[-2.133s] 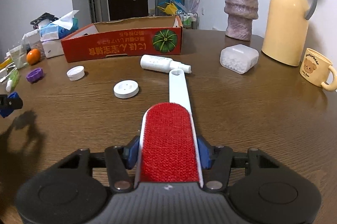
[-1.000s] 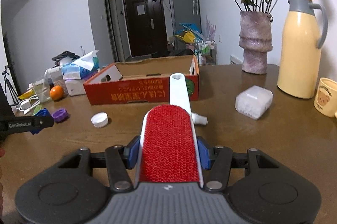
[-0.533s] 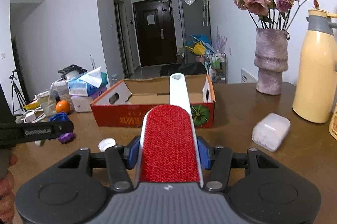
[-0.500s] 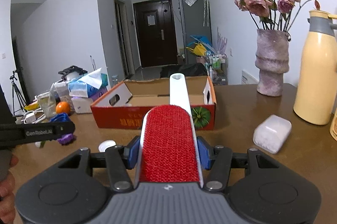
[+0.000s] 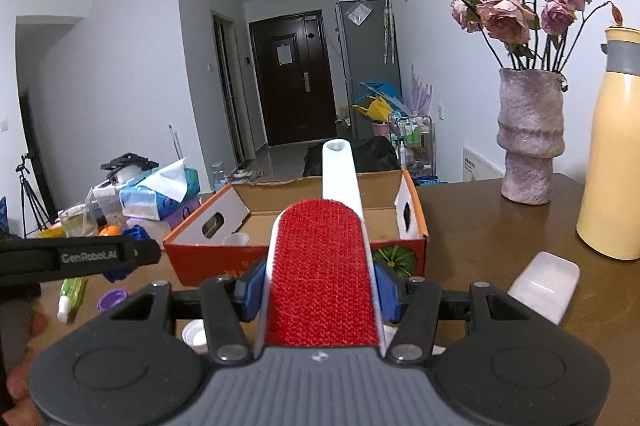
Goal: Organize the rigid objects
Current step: 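Carry the blue cap and the lint brush toward the cardboard box with both tools, then lower the blue cap into the box and open the left tool while the right releases the lint brush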
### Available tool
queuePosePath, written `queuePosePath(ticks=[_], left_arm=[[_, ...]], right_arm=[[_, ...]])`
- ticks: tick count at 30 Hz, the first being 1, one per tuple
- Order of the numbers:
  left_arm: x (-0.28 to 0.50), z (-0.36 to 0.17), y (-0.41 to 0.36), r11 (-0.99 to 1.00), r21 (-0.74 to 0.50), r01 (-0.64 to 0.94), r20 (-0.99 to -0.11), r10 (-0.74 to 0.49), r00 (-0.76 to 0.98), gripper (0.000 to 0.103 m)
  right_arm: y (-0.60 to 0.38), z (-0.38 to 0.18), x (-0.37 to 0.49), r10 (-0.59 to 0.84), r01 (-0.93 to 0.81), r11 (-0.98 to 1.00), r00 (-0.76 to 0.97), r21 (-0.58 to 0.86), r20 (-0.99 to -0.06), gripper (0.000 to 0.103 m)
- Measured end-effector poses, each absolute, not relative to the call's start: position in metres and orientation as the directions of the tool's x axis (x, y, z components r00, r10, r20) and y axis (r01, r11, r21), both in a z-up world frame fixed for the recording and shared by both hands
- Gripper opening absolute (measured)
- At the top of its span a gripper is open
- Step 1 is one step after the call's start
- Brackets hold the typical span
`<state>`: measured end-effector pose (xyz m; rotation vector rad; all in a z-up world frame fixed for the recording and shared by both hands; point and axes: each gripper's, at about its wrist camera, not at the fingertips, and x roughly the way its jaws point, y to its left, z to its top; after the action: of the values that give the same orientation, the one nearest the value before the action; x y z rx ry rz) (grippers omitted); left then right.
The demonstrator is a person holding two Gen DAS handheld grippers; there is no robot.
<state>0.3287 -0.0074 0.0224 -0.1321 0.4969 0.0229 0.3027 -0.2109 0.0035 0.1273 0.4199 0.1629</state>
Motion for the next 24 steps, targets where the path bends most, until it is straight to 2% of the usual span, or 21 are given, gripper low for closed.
queuePosePath(ticks=[24], left_arm=[[0.415, 0.024, -0.016, 0.982, -0.133, -0.133, -0.465, 0.056, 0.884, 0.056]], right_arm=[[-0.194, 0.009, 0.385, 0.187, -0.133, 0.975, 0.922, 0.177, -0.338, 0.054]])
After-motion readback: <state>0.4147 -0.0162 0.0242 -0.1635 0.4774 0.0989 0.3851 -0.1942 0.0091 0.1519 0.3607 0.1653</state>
